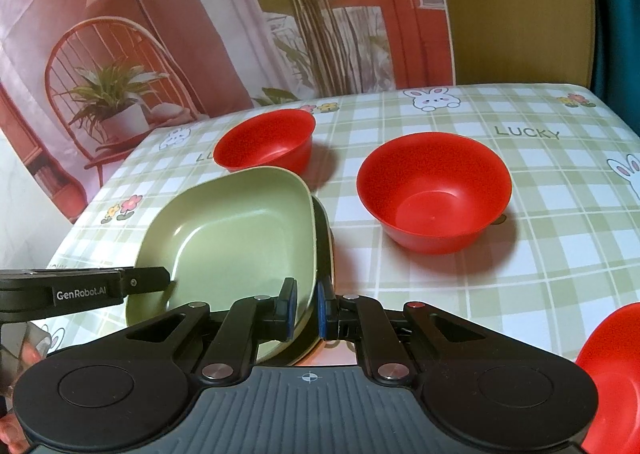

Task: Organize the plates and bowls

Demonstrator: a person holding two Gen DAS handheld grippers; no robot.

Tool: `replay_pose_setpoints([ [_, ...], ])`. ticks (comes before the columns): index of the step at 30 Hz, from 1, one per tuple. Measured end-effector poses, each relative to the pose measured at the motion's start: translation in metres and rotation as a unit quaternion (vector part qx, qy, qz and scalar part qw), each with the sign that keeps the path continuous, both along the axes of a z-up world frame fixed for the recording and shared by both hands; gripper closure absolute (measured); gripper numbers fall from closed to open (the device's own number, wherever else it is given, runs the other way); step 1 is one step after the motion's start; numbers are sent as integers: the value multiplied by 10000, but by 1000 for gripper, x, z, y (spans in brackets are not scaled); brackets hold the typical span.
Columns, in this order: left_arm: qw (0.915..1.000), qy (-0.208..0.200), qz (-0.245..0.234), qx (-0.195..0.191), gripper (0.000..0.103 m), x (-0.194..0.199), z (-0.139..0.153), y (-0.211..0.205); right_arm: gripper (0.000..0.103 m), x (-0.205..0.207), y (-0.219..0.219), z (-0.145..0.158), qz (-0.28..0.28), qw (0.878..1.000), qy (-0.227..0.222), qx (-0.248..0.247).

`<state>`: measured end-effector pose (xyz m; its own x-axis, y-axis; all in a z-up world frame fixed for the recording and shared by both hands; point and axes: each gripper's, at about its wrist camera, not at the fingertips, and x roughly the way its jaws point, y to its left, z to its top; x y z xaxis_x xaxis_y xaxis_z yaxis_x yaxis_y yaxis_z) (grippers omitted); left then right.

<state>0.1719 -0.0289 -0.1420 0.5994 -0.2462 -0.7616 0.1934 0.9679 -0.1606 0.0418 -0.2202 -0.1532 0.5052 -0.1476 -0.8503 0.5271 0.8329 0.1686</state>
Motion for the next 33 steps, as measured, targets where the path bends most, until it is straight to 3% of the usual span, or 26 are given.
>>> replay_pose_setpoints([
  [19,9999,36,57,-74,90,-1,-3,3,88,-1,1,3,11,9999,-91,-97],
  [22,9999,35,65,-84,89,-1,-4,3,80,-2,1,5,-33,9998,-90,-193],
  [33,9998,121,125,-127,87,2,-9,3,80,-3,-1,-2,-133,9998,-16,-122],
])
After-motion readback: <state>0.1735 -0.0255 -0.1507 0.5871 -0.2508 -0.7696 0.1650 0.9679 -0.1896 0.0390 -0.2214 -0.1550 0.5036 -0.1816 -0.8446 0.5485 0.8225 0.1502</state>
